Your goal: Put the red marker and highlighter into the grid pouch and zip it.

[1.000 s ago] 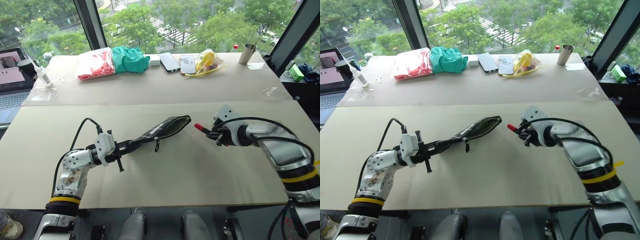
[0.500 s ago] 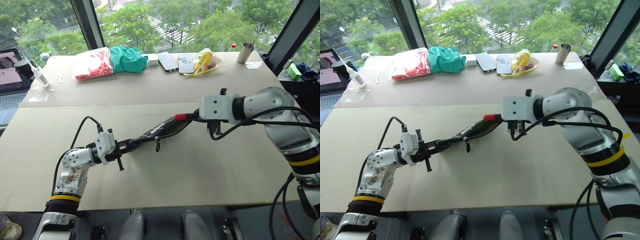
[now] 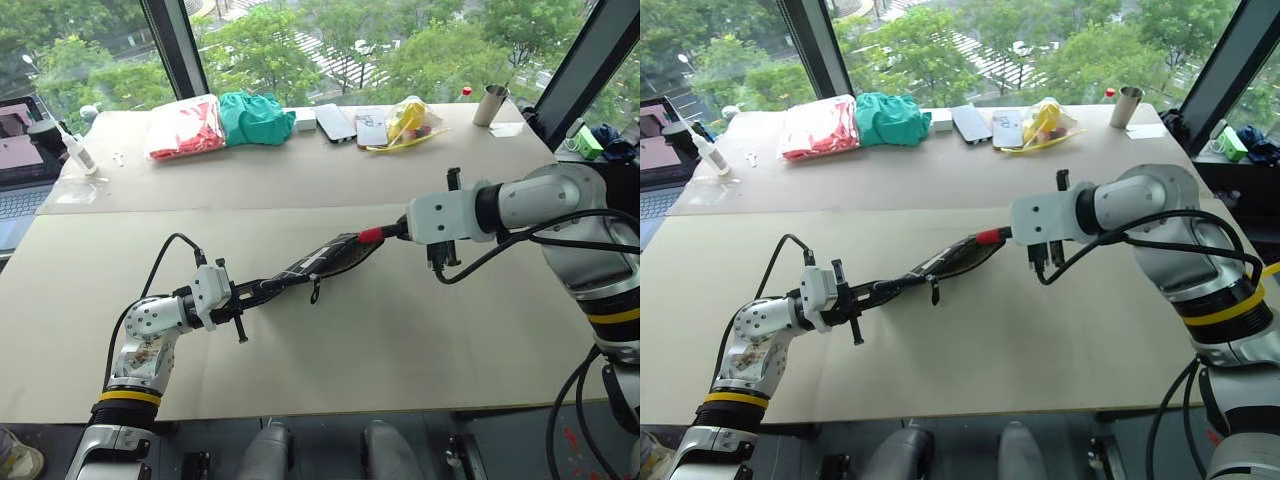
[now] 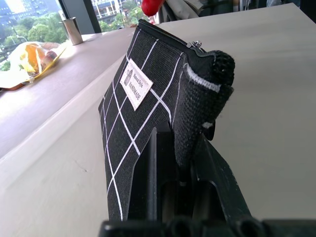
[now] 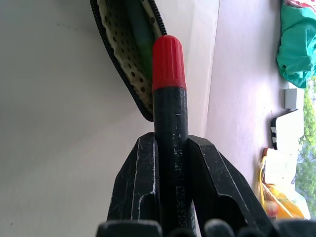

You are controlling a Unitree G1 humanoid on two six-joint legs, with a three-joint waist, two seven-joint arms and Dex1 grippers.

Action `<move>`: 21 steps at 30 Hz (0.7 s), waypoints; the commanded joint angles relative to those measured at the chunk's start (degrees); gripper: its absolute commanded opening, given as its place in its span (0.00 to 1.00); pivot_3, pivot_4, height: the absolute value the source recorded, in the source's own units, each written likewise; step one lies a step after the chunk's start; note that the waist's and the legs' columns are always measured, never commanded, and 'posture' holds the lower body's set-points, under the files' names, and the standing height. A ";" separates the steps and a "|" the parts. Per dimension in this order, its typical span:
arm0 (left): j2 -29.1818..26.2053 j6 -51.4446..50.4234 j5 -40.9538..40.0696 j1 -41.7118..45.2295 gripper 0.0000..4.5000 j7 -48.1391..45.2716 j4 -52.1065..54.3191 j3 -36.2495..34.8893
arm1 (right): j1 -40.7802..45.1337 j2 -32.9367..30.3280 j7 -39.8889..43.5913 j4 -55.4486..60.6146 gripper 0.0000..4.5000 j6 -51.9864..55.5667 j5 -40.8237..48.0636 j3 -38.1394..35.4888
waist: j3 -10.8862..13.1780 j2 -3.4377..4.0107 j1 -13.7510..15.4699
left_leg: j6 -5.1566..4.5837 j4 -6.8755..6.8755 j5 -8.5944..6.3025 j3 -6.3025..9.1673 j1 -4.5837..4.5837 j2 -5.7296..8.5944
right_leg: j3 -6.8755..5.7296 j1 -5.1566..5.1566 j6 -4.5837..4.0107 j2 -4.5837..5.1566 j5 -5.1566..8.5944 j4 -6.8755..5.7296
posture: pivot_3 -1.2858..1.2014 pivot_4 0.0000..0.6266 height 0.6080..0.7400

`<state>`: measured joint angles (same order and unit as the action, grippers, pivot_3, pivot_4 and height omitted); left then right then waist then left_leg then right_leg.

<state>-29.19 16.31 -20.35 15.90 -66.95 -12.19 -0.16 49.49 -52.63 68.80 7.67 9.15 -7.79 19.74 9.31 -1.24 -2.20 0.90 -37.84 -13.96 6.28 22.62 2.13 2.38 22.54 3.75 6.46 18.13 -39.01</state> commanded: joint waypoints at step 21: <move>0.15 0.24 -0.37 1.44 0.00 0.23 0.88 -0.29 | 2.90 18.62 -0.43 -2.98 0.11 -5.27 -7.47 9.21 | 0.00 0.00 -0.20 | 0.04 0.00 0.02 0.05 0.03 0.00 | -0.01 0.11 -0.01 -0.02 0.00 -0.08 | 0.52 0.24 1.00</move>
<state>-29.09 16.16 -20.35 16.54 -66.79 -12.15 -0.18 51.35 -34.83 67.61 3.63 6.27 -16.65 28.64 9.31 -1.24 -2.40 0.94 -37.84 -13.94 6.32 22.65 2.13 2.37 22.65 3.75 6.45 18.12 -39.09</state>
